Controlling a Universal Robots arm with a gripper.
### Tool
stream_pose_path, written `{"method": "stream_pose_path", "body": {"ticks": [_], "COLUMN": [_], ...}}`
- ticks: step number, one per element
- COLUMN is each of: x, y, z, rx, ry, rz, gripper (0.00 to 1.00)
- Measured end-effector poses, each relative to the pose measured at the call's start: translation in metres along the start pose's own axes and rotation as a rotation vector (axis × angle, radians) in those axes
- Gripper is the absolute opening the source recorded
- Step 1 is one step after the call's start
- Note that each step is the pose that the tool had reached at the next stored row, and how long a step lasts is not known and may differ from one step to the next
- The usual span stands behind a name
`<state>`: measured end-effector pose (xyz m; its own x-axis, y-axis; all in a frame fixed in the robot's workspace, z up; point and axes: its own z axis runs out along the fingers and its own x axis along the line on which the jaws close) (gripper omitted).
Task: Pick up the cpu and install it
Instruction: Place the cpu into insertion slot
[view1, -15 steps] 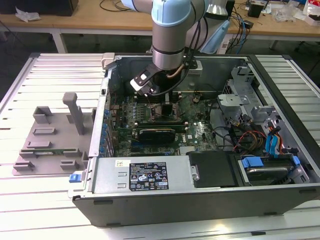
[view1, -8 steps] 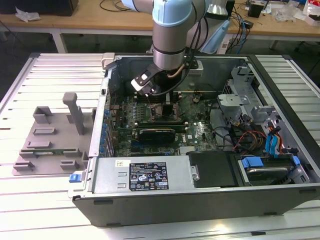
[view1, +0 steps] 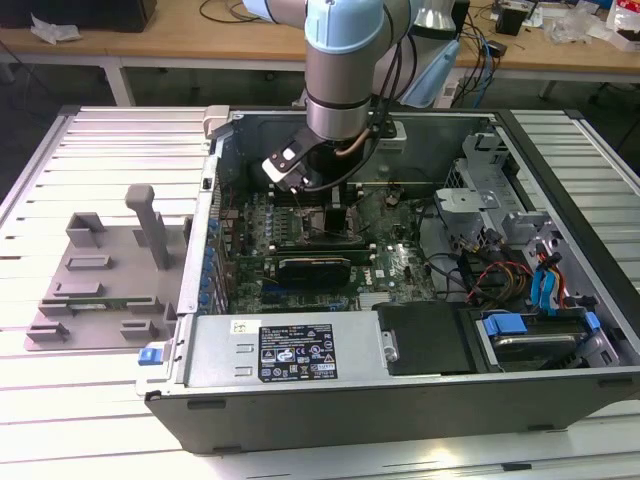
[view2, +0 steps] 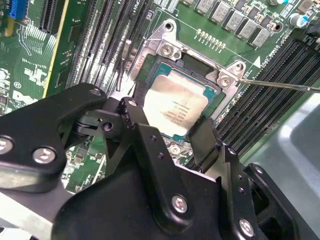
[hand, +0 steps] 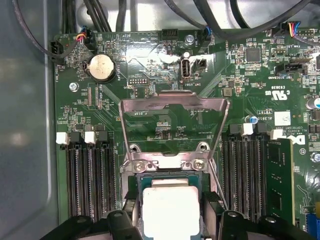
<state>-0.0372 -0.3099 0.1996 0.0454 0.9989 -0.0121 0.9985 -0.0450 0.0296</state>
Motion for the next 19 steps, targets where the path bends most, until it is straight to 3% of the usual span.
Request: {"method": "stream_pose_path", "body": {"ticks": [4, 10, 11, 13, 14, 15, 19], "x": [-0.0001, -0.0001, -0.0001, -0.0001, -0.0002, -0.0001, -0.0002], "y": [0.0002, 0.0002, 0.0002, 0.0002, 0.0002, 0.0003, 0.0003], "z": [-0.0075, -0.0082, -0.0084, -0.0087, -0.0090, -0.0091, -0.0095], "rx": [0.0001, 0.0000, 0.0000, 0.0000, 0.0001, 0.0001, 0.0001], "ry": [-0.0004, -0.0003, -0.0003, -0.0003, -0.0003, -0.0003, -0.0003], "rz": [0.000, 0.000, 0.000, 0.000, 0.000, 0.000, 0.000], "gripper": [0.62, 0.61, 0.47, 0.36, 0.17, 0.11, 0.11]}}
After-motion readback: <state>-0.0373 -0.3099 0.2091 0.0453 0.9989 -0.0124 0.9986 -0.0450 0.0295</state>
